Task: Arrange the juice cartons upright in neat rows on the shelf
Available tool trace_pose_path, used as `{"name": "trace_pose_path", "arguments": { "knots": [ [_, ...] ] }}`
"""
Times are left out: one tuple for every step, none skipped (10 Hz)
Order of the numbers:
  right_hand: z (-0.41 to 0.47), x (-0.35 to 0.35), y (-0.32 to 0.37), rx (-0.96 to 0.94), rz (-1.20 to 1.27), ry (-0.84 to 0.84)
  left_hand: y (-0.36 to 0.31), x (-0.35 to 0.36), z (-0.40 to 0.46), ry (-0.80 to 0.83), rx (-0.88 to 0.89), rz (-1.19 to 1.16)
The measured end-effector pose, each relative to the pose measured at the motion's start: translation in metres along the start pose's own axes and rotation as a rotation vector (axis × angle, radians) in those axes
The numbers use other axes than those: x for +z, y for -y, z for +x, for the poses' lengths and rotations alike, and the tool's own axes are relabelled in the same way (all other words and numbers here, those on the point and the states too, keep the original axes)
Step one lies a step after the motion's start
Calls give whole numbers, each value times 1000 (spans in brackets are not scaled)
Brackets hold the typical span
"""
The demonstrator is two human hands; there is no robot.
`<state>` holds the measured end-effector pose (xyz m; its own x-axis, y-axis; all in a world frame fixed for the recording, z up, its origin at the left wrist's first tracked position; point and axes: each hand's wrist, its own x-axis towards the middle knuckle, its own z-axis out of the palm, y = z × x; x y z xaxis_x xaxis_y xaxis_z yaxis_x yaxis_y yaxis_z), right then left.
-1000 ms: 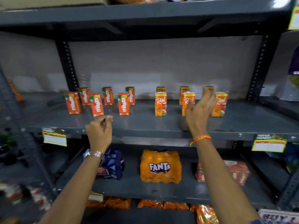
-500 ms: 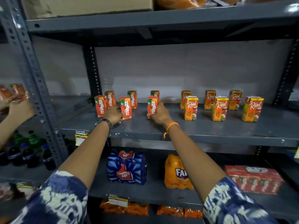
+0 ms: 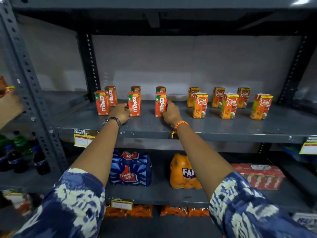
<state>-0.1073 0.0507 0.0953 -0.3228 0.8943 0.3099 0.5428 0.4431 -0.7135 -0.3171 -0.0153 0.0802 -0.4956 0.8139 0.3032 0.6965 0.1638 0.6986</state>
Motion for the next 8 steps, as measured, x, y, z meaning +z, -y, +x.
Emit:
{"name": "trace_pose_path", "arguments": {
  "knots": [
    [-3, 0, 3, 5, 2, 18, 2, 0, 2, -12, 4, -7],
    [-4, 0, 4, 3, -9, 22, 1, 1, 0, -21, 4, 9],
    [-4, 0, 4, 9, -6, 21, 2, 2, 0, -14, 2, 4],
    [-5, 0, 5, 17, 7, 32, -1, 0, -2, -7, -7, 0],
    [-5, 0, 5, 20, 16, 34, 0, 1, -2, -6, -6, -11],
    [-6, 0, 6, 35, 40, 32, -3, 0, -5, -9, -17, -37],
    [-6, -1, 6, 29, 56, 26, -5, -3, -4, 13, -42, -81],
    [-7, -8, 5, 6, 98, 10, -8, -9, -5, 4, -72, -161]
  ]
}}
